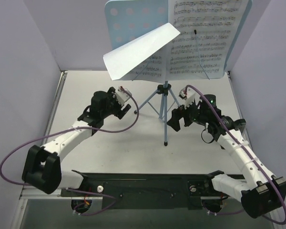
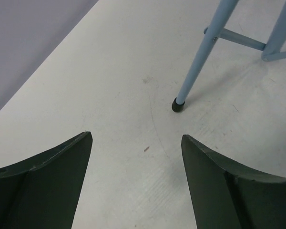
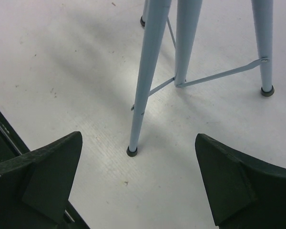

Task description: Pack up the instrument practice props

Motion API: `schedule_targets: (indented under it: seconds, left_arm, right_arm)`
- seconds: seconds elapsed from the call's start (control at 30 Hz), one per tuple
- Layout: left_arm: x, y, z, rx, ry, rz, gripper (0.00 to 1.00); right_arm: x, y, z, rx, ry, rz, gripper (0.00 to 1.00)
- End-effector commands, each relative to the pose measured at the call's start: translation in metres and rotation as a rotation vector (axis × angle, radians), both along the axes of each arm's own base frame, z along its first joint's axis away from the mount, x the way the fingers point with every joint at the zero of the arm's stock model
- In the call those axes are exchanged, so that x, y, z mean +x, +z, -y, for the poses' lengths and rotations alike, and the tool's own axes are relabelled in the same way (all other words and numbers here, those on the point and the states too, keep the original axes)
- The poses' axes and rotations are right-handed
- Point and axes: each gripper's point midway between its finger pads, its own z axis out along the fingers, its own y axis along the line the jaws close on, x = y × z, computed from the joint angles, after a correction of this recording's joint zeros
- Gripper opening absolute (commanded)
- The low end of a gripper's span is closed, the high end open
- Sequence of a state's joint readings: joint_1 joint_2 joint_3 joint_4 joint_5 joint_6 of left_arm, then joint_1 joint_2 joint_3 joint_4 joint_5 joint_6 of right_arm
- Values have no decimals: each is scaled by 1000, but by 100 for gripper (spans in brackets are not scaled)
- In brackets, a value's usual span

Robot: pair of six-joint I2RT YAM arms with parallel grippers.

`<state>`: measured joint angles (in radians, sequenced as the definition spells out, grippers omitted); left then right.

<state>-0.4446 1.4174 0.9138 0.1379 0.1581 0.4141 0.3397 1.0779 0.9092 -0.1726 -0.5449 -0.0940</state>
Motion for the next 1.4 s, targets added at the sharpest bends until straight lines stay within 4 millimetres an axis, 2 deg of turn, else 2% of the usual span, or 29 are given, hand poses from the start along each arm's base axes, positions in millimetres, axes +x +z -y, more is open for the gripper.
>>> schedule_targets:
  seconds: [0.0,0.03,0.07,0.1,0.13,0.17,0.2,0.23,0.33,0.37,0.43,0.47,0.5,0.53,0.57,0.63,0.67,0.7,0.73,0.77,0.83,0.87,0.9,1.0,1.1,1.13,1.2,1.3,1.37]
  left_arm:
    - [-44,11,-26,19,27,-72,87]
    - [-51,13,-33,23,35,-81,87]
    - [-58,30,-40,22,32,-37,87]
    - [-65,28,-47,59,10,-43,88]
    - [-73,45,-49,53,-18,-4,90]
    - [-77,45,-59,93,-24,-1,90]
    - [-80,61,-66,86,-18,39,91]
    - [-78,67,-80,92,13,51,91]
    - [-81,109,-100,78,62,133,91]
    - [-81,128,-104,83,75,178,90]
    - [-80,159,-113,96,119,266,88]
    - [-79,174,-118,102,148,317,88]
    - [-79,195,-122,114,162,376,88]
    - [-77,208,-128,121,194,412,88]
    - [-77,229,-131,123,209,460,88]
    - [-78,264,-138,120,249,540,88]
    - [-80,273,-138,117,249,560,87]
    - [-83,288,-139,120,248,593,87]
    - [-85,295,-137,118,236,617,87]
    - [-88,307,-137,117,229,646,87]
    - [-95,328,-132,110,197,700,87]
    - [-101,345,-133,104,198,742,87]
    - [-101,349,-129,103,174,754,88]
    - [-117,382,-115,113,79,844,88]
    - [-126,388,-88,170,-96,893,87]
    - [-125,389,-84,202,-118,918,86]
    - [-125,398,-74,206,-130,973,86]
    - [-127,404,-54,211,-187,1014,84]
    - [-128,397,-38,220,-249,1023,83]
  right_arm:
    - [-25,23,9,-57,92,55,100]
    - [-29,27,11,-64,101,79,100]
    - [-34,36,13,-63,102,107,100]
    - [-37,40,16,-67,91,116,100]
    - [-43,48,19,-63,84,127,100]
    - [-48,56,18,-53,98,139,100]
    - [-57,67,19,-46,112,153,100]
    - [-61,73,18,-39,123,163,100]
    - [-63,111,19,-10,110,228,100]
    - [-62,120,19,5,103,235,100]
    - [-60,153,12,49,116,277,99]
    - [-57,169,7,66,139,295,98]
    - [-67,181,-4,88,240,329,95]
    - [-69,196,-9,97,287,354,94]
    - [-69,203,-14,99,323,377,93]
    - [-57,236,-19,123,314,426,92]
    - [-54,243,-21,148,303,410,91]
    - [-50,262,-26,178,312,445,92]
    - [-49,270,-30,222,310,425,91]
    - [-48,288,-36,263,336,469,91]
    - [-41,306,-43,324,336,495,90]
    - [-41,309,-44,337,342,497,90]
    - [-38,314,-45,342,345,516,90]
    - [-36,323,-49,364,360,545,89]
    - [-32,344,-55,472,350,533,87]
    - [-33,362,-56,509,360,587,86]
    - [-34,376,-63,585,378,572,85]
    - [-37,381,-80,624,426,556,87]
    - [-37,380,-88,632,439,554,90]
